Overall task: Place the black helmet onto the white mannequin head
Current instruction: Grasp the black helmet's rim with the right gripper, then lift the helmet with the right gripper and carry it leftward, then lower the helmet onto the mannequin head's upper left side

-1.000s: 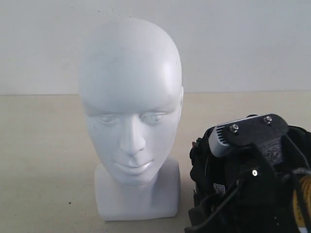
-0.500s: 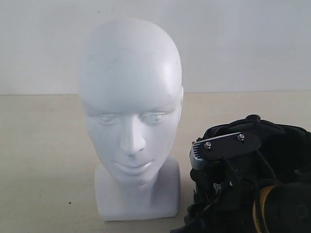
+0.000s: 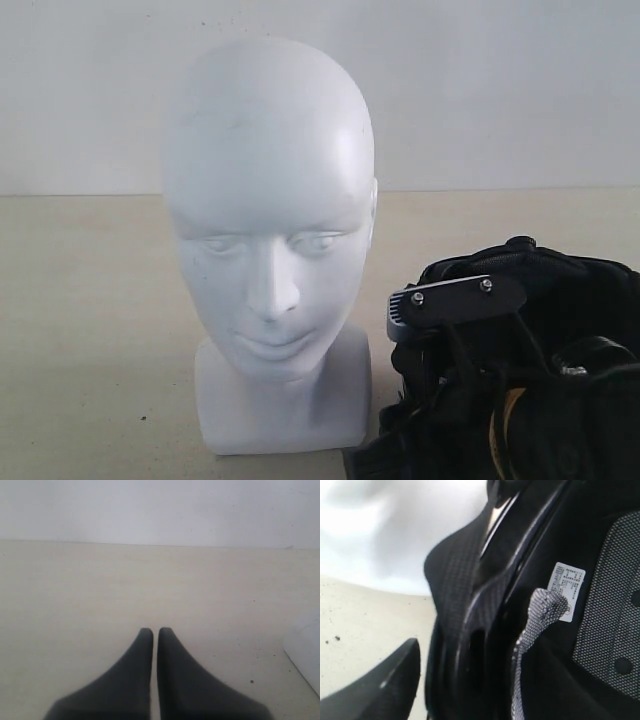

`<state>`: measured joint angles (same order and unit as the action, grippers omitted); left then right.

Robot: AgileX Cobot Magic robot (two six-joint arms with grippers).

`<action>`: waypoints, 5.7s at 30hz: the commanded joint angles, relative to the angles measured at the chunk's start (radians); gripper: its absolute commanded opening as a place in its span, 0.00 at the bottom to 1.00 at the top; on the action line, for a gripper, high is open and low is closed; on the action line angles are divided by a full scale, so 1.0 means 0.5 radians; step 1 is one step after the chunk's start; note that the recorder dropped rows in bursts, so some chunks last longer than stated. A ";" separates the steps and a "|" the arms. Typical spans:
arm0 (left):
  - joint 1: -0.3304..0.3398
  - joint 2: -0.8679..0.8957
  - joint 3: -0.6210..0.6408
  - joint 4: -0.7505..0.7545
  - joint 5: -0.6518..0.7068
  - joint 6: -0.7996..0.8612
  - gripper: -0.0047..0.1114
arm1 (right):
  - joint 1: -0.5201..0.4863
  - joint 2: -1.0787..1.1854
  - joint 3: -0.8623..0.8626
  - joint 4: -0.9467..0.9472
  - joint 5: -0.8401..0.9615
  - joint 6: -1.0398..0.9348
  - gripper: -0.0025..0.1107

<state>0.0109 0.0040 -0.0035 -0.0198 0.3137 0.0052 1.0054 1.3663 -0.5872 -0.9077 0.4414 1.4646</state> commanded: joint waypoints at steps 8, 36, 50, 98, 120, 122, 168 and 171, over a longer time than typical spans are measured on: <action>0.007 -0.008 0.007 0.004 -0.006 0.007 0.08 | 0.001 0.180 0.010 -0.341 0.036 0.353 0.57; 0.007 -0.008 0.007 0.004 -0.006 0.007 0.08 | 0.001 -0.322 0.006 -0.100 0.222 0.464 0.02; 0.007 -0.008 0.007 0.004 -0.006 0.007 0.08 | 0.001 -1.333 -0.101 -0.175 0.430 0.418 0.02; 0.007 -0.008 0.007 0.004 -0.006 0.007 0.08 | 0.001 -0.012 -2.418 -0.806 -0.532 0.782 0.02; 0.007 -0.008 0.007 0.004 -0.006 0.007 0.08 | -0.118 0.416 -2.640 -0.359 -0.989 1.216 0.02; 0.007 -0.008 0.007 0.004 -0.006 0.007 0.08 | -0.118 0.416 -2.640 -0.346 -0.989 1.216 0.02; 0.007 -0.008 0.007 0.004 -0.006 0.007 0.08 | -0.093 0.497 -2.512 -0.242 -0.940 1.172 0.02; 0.007 -0.008 0.007 0.004 -0.006 0.007 0.08 | -0.093 0.494 -2.512 -0.242 -0.931 1.172 0.02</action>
<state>0.0109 0.0040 -0.0035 -0.0198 0.3137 0.0052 0.9584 1.6446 -1.8272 -1.0100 0.0159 2.0703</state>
